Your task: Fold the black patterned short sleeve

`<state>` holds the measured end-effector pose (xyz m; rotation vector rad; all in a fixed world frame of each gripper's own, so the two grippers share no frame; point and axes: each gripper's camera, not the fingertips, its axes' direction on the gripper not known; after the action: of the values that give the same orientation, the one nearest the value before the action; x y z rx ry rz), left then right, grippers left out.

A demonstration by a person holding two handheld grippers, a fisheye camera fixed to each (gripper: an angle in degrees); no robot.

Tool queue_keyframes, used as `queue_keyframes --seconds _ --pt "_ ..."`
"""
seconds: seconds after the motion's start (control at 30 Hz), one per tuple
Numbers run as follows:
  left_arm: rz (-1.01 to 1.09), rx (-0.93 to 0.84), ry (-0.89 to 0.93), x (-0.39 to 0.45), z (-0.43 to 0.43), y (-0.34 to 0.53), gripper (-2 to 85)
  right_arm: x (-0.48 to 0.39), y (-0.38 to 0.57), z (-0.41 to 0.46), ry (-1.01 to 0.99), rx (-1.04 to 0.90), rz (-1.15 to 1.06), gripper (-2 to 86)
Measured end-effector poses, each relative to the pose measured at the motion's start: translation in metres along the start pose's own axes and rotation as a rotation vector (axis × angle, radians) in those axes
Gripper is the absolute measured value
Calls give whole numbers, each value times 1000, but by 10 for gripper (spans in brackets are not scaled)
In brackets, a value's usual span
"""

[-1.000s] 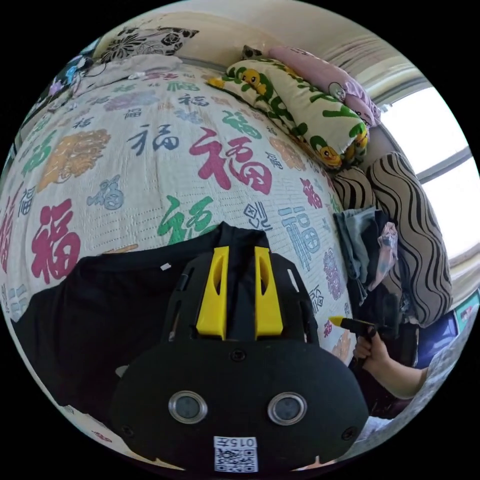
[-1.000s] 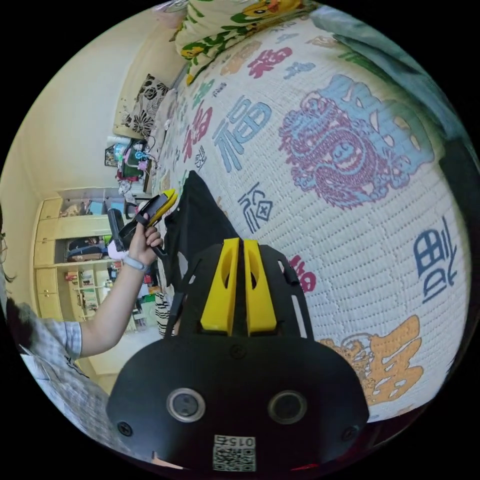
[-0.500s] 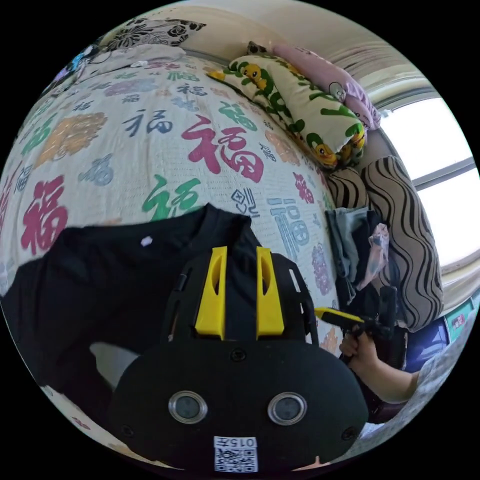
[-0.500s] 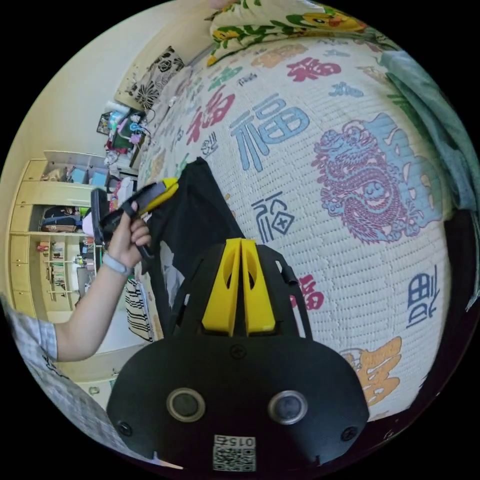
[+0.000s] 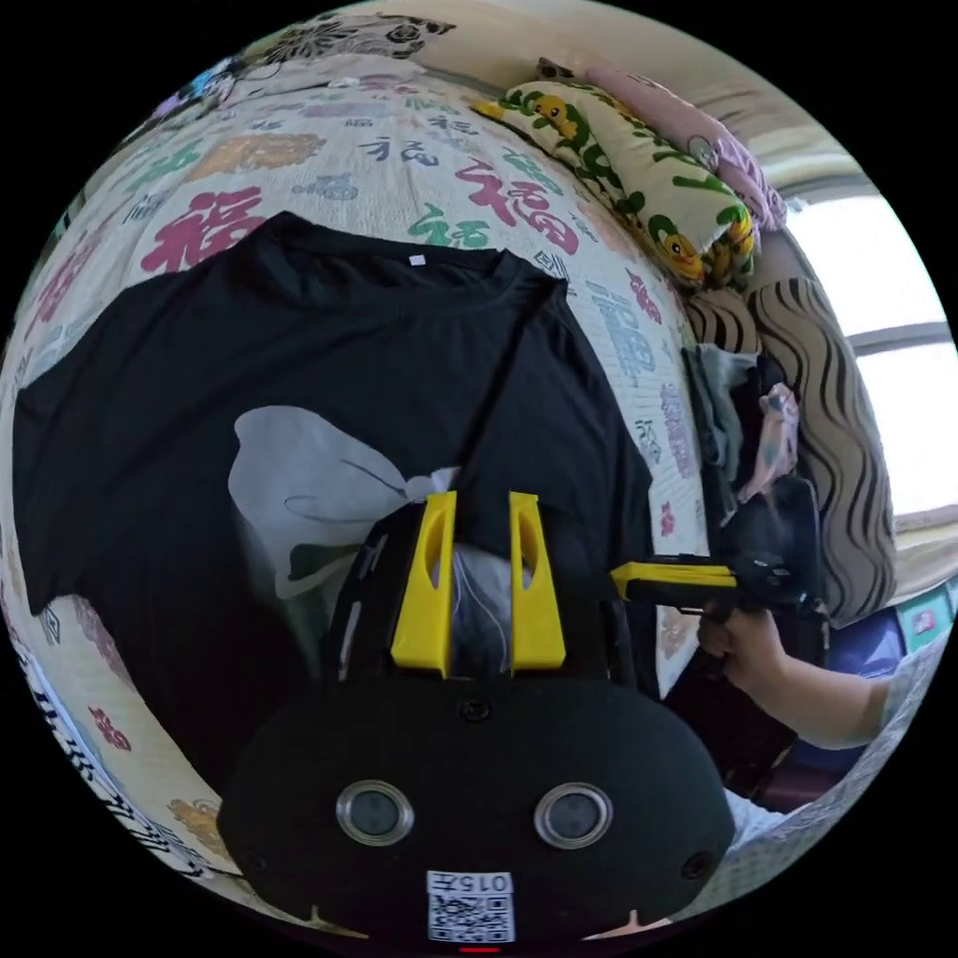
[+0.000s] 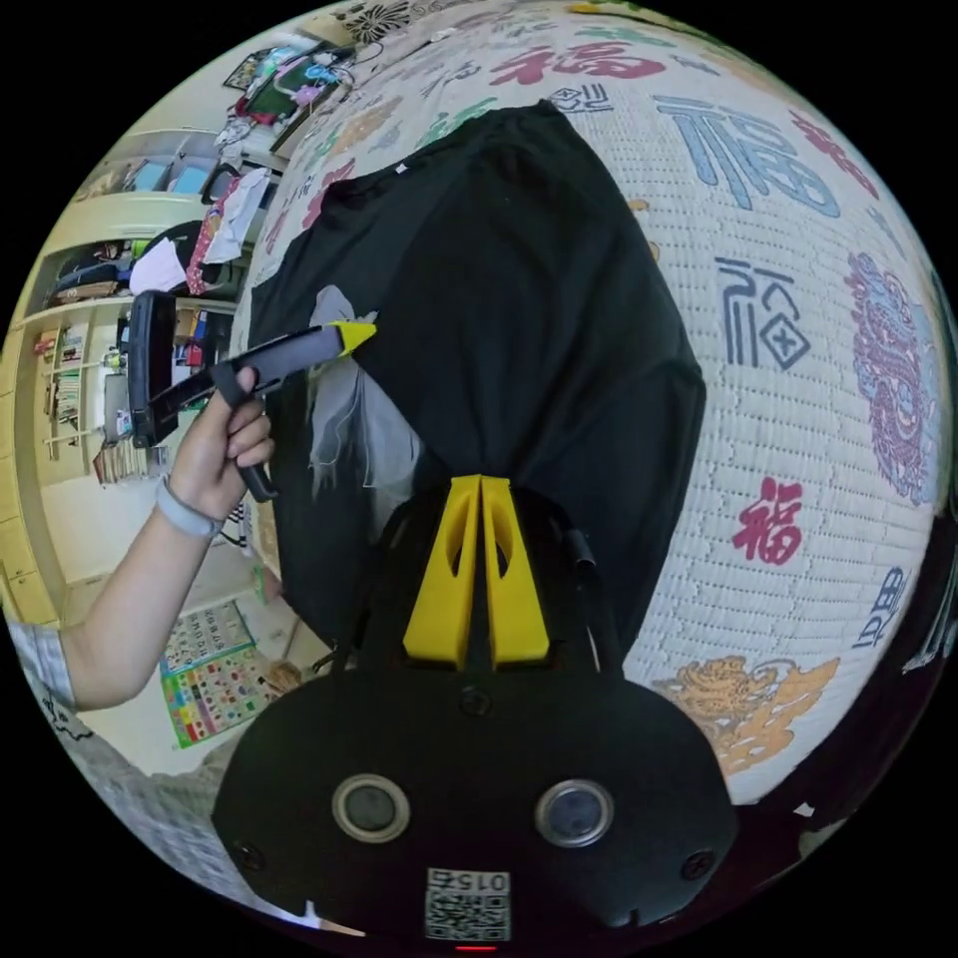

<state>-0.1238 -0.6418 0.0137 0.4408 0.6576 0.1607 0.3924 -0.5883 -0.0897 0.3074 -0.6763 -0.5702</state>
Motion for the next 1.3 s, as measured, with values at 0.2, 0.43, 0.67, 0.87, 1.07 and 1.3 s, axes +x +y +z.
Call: queue_keyframes --seconds 0.2,0.43,0.67,0.87,1.07,1.3 --pt "-302 225 59 -81 -95 93 102 -66 -45 -5 47 25 -170 0" --pt "-650 463 4 -198 -177 182 106 -208 -159 61 -31 -24 -456 21" --pt "-630 469 -23 -258 -196 179 107 -335 -257 164 58 -150 -581 51" --pt "-639 434 -110 -278 -191 189 59 -396 -326 252 247 -255 -599 67" --pt "-600 456 -4 -289 -195 213 -3 -421 -368 310 367 -312 -611 46" --pt "-586 491 16 -291 -214 233 -8 -434 -388 320 345 -368 -696 -9"
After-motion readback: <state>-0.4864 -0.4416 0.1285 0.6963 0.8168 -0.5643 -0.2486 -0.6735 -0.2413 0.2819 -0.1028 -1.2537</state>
